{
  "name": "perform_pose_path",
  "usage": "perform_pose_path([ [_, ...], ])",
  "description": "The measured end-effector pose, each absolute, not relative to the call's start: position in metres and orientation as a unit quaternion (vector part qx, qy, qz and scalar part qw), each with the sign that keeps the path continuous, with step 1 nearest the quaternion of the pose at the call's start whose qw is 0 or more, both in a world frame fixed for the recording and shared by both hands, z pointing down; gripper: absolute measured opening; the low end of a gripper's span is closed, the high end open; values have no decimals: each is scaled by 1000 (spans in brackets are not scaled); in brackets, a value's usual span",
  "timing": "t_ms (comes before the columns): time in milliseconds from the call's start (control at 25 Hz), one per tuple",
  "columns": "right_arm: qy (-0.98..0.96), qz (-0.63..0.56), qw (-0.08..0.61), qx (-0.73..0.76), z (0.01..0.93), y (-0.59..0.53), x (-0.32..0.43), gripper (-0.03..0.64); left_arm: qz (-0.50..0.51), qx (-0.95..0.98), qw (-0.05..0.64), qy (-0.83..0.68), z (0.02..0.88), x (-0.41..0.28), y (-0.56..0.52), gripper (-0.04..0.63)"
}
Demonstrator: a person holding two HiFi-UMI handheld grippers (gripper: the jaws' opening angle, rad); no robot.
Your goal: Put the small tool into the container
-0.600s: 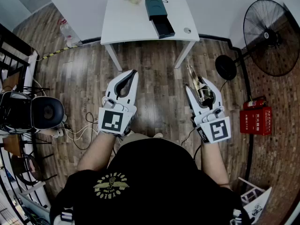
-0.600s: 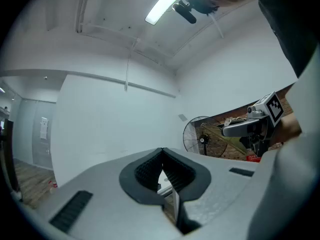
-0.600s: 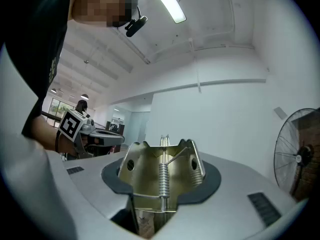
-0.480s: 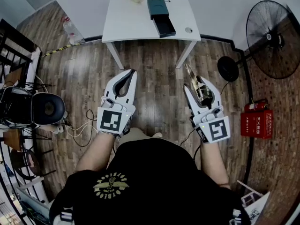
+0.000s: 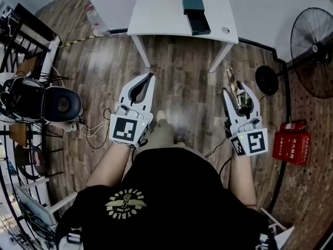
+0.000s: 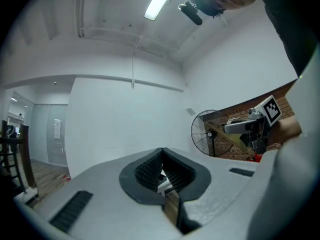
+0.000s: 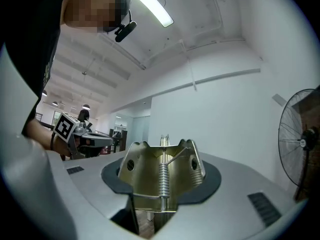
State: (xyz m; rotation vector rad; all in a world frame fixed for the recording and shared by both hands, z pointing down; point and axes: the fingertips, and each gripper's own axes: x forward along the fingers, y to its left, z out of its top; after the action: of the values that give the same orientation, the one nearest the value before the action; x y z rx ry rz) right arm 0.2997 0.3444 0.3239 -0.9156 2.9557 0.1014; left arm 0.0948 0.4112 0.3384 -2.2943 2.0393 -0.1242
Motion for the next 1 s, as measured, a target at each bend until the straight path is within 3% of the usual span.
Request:
perform_pose_path([
  [1000,954,-2,2,-299,352,259,226,190,-46,-773,40,632,356,36,302,8],
])
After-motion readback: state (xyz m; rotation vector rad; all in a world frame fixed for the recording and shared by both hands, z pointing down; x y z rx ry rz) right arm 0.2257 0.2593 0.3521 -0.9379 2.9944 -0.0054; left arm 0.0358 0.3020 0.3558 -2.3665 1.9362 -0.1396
